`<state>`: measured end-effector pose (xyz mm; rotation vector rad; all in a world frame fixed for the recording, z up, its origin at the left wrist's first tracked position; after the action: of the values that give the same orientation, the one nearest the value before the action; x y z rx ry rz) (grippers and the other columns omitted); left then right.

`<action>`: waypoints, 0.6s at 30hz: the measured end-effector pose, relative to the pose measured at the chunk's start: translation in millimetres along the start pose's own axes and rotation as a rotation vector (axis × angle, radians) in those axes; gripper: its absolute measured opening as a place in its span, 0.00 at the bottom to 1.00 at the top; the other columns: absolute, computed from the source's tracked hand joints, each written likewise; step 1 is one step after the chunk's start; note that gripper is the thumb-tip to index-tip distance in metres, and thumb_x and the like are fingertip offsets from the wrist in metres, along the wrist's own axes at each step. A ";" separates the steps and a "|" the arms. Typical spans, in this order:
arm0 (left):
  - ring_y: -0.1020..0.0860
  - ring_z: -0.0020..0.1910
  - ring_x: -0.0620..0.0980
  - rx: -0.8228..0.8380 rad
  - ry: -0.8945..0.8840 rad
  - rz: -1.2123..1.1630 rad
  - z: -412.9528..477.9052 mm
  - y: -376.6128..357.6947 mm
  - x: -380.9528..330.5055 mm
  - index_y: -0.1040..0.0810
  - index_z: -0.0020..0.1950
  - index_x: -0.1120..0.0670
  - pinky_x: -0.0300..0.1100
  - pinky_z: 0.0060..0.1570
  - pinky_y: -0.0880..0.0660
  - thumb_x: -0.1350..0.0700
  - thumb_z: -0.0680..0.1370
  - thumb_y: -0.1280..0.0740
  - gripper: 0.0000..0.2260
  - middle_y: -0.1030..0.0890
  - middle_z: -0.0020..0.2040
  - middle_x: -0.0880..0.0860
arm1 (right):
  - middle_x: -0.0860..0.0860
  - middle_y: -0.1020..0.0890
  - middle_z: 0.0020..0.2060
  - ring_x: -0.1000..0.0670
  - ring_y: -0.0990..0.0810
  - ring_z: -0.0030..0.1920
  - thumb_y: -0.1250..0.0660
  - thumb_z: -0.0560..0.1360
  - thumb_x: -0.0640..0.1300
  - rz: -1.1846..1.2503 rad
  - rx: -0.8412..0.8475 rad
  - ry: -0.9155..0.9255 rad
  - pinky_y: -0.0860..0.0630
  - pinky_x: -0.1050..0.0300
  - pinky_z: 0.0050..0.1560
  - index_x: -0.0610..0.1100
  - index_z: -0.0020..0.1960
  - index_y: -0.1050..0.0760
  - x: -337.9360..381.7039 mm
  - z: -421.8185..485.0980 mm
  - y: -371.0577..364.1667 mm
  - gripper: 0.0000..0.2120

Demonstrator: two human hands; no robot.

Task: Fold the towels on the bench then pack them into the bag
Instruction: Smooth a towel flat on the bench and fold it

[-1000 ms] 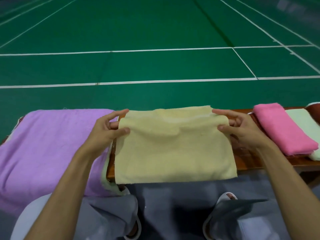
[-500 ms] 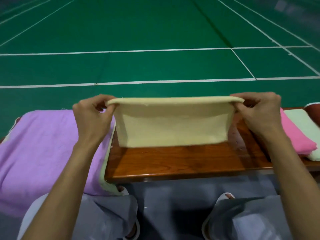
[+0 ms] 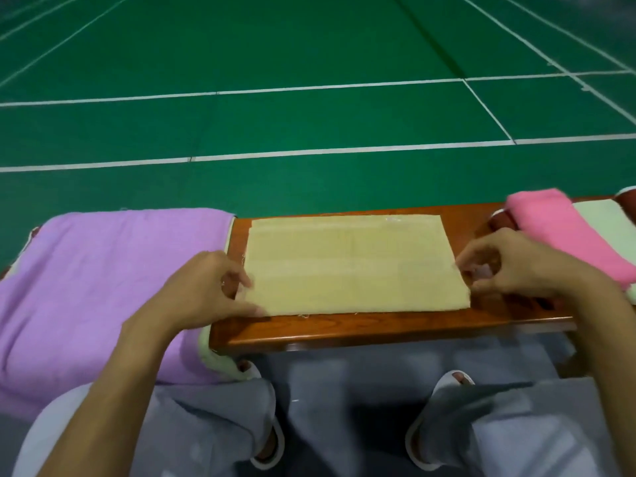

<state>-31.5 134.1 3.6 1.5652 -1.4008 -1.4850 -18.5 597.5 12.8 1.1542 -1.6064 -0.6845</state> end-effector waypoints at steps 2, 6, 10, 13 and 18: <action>0.24 0.53 0.48 -0.243 -0.032 0.028 8.9 -4.5 -8.0 0.17 0.59 0.49 0.43 0.48 0.25 0.32 0.71 0.28 0.26 0.19 0.56 0.48 | 0.53 0.13 0.46 0.52 0.17 0.45 0.25 0.70 0.40 -0.019 -0.261 0.007 0.21 0.54 0.48 0.52 0.50 0.16 16.1 7.0 -4.0 0.11; 0.35 0.78 0.55 -0.376 -0.227 -0.060 39.9 -38.3 -50.0 0.29 0.78 0.52 0.53 0.75 0.36 0.35 0.82 0.45 0.30 0.29 0.77 0.53 | 0.45 0.32 0.77 0.43 0.35 0.77 0.37 0.82 0.53 -0.012 -0.447 0.074 0.36 0.43 0.76 0.47 0.78 0.33 79.6 32.8 -54.7 0.26; 0.61 0.83 0.50 -0.249 -0.272 0.093 66.1 -86.5 -78.3 0.52 0.85 0.45 0.54 0.81 0.57 0.36 0.85 0.56 0.29 0.55 0.84 0.47 | 0.51 0.60 0.83 0.45 0.63 0.82 0.55 0.85 0.61 -0.205 -0.291 0.166 0.57 0.35 0.80 0.56 0.83 0.58 115.9 60.1 -117.6 0.30; 0.64 0.82 0.51 -0.202 -0.169 0.193 73.9 -101.0 -64.5 0.57 0.84 0.43 0.57 0.81 0.60 0.34 0.84 0.59 0.30 0.61 0.84 0.47 | 0.51 0.60 0.83 0.45 0.65 0.82 0.60 0.84 0.64 -0.258 -0.276 0.151 0.59 0.34 0.79 0.57 0.83 0.60 104.9 68.7 -129.3 0.30; 0.64 0.82 0.50 -0.230 -0.081 0.200 71.8 -94.5 -39.6 0.58 0.84 0.44 0.53 0.80 0.64 0.31 0.82 0.61 0.33 0.61 0.84 0.48 | 0.51 0.61 0.82 0.46 0.65 0.82 0.61 0.83 0.65 -0.273 -0.314 0.065 0.61 0.37 0.80 0.56 0.83 0.60 75.8 67.8 -113.7 0.31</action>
<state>-64.4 216.6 -84.6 1.2012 -1.3342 -1.5402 -45.3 477.3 -77.3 1.1564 -1.2438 -1.0260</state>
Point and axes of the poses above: each hand's wrist, its own z-axis towards the middle knuckle, its own y-axis out of the back of the hand, x = y × z, the point moved 1 cm from there along z, towards the middle knuckle
